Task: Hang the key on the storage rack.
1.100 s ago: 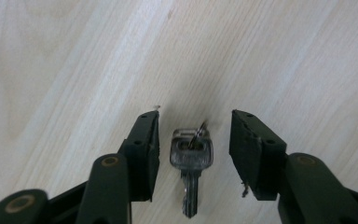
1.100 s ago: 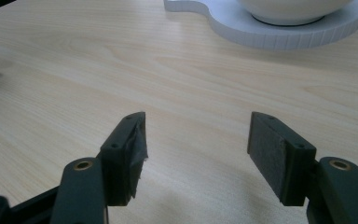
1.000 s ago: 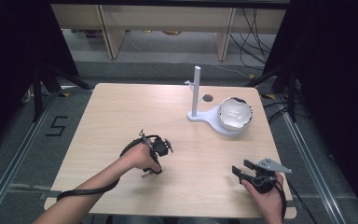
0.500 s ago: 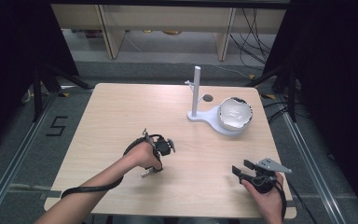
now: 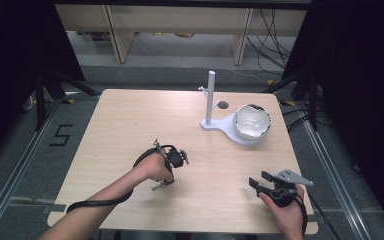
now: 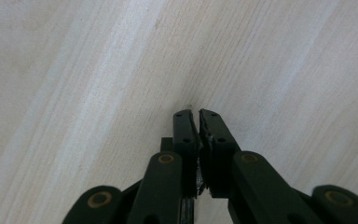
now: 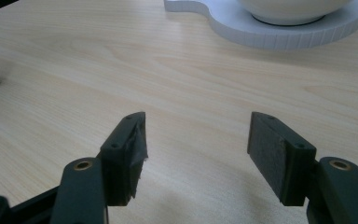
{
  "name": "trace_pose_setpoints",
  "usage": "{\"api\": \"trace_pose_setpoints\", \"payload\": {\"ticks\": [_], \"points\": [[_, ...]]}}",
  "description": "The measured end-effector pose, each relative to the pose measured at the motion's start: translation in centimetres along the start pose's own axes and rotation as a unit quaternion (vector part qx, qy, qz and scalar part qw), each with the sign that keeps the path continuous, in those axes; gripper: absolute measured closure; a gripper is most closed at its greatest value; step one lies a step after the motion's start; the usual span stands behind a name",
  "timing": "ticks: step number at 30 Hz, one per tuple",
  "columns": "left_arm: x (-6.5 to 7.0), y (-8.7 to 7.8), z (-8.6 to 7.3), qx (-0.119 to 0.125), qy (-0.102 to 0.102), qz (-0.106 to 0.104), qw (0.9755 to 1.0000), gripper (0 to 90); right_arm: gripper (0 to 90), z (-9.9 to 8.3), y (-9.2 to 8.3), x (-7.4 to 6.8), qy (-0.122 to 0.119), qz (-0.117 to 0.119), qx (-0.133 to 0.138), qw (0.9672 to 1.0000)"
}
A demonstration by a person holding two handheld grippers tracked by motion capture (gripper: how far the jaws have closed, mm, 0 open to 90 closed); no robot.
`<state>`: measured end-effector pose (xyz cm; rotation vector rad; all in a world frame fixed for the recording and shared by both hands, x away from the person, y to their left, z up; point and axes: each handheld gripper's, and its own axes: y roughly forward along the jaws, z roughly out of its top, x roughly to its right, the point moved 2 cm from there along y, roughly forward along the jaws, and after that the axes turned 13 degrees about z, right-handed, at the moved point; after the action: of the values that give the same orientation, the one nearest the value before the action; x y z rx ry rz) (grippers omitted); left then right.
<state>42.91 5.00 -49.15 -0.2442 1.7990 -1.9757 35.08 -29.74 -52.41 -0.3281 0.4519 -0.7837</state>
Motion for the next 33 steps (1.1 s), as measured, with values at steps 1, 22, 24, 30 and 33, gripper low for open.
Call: {"api": "trace_pose_setpoints", "payload": {"ticks": [1,22,24,30,33], "points": [[0.0,0.0,-0.1,0.0,0.0,0.002,1.0,86.4,38.3,-0.1,0.0,-0.3,0.024,0.001,-0.009,0.9997],[-0.2,-1.3,-0.9,0.088,-0.058,0.02,0.9942,88.7,38.4,-0.1,-0.1,-0.4,0.026,0.003,-0.01,0.9996],[-0.2,-1.6,-1.1,0.104,-0.068,0.023,0.992,88.7,38.4,-0.1,0.0,-0.4,0.02,0.003,-0.008,0.9998],[-1.0,-3.0,-1.6,0.196,-0.126,0.031,0.9721,88.7,38.4,-0.1,0.0,-0.5,0.024,0.004,-0.008,0.9997],[-1.5,-3.6,-1.9,0.222,-0.143,0.038,0.9638,88.8,38.4,-0.1,0.0,-0.5,0.024,0.005,-0.007,0.9997]]}}
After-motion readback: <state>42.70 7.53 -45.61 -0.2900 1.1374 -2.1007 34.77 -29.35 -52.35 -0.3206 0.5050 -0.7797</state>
